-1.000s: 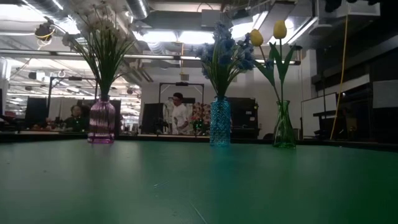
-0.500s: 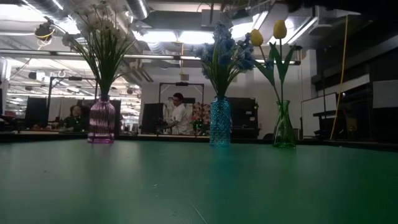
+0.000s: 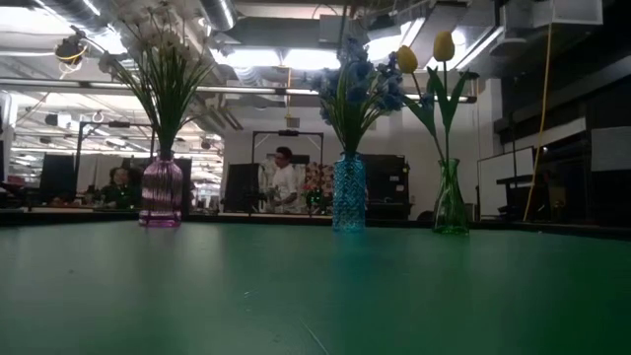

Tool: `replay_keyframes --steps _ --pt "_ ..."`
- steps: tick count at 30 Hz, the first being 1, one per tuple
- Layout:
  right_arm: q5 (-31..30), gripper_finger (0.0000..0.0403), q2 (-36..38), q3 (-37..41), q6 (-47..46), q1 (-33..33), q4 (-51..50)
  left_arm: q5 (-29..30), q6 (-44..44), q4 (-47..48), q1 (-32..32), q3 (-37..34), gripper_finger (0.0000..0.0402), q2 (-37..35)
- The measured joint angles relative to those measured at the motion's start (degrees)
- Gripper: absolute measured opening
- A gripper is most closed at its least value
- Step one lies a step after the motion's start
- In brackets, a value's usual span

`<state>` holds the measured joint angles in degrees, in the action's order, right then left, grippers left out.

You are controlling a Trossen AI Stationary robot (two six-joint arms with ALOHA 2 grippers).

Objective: Sort flowers into vase by color
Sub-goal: Put the yellow flower into the green vase

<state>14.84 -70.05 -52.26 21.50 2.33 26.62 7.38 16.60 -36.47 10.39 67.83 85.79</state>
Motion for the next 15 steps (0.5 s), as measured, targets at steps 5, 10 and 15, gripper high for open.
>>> replay_keyframes --steps 5,10,15 --pt "1.30 0.0198 -0.48 -2.26 -0.02 -0.59 -5.27 0.04 0.46 -0.24 0.00 0.00 0.0022 -0.06" --pt "1.33 0.0198 0.16 -2.34 -0.60 -1.57 -5.50 0.03 0.50 0.04 -0.35 0.00 0.0024 -0.08" --pt "1.30 0.0198 -0.44 -2.35 -0.64 -3.30 -5.71 0.07 1.84 0.04 -0.97 0.00 0.0017 -0.08"
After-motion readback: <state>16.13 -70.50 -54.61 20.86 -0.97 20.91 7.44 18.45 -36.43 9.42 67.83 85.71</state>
